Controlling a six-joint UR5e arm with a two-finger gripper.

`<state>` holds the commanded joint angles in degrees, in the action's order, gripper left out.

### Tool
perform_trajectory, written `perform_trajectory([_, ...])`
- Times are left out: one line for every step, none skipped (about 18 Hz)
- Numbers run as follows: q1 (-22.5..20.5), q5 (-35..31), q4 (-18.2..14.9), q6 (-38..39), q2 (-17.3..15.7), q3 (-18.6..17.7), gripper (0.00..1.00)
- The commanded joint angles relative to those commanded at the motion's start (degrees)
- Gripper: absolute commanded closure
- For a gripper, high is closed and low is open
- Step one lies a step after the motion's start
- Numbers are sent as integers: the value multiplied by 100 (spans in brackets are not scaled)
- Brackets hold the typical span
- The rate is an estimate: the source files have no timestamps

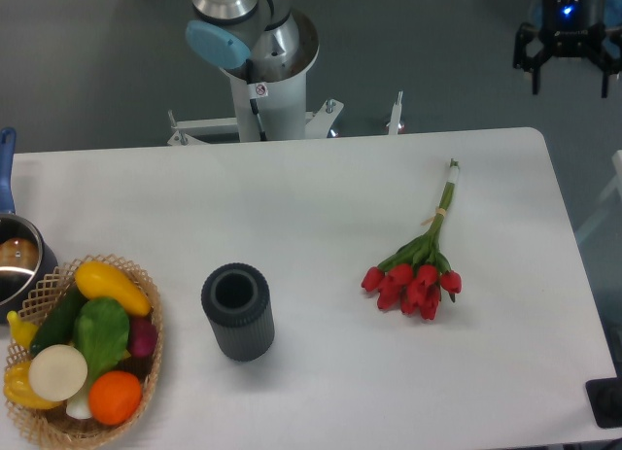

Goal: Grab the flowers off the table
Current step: 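Move the open gripper toward the red tulip bouquet stems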

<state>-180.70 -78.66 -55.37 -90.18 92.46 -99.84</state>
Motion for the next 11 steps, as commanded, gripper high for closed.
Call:
perform_trajectory([0,0,0,0,0,0,0])
perform_trajectory([9,0,0,0,0,-9,0])
perform_trajectory([9,9,0,9,0,-17,0])
perform_trajectory([18,9,0,9,9,-26,0])
perform_trajectory([35,0,0,9,9,-26,0])
perform_trajectory([53,0,0,9,9,-44,0])
perform_trajectory([70,-17,0,26,0,-114,0])
perform_trajectory([97,-18,9,61,-35,-219,0])
perform_trajectory([88,0,26,70,-61,-324,0])
perform_trajectory([79,9,26,70,-53,-377,0])
perform_trajectory([79,9,26,70,-18,-395,0])
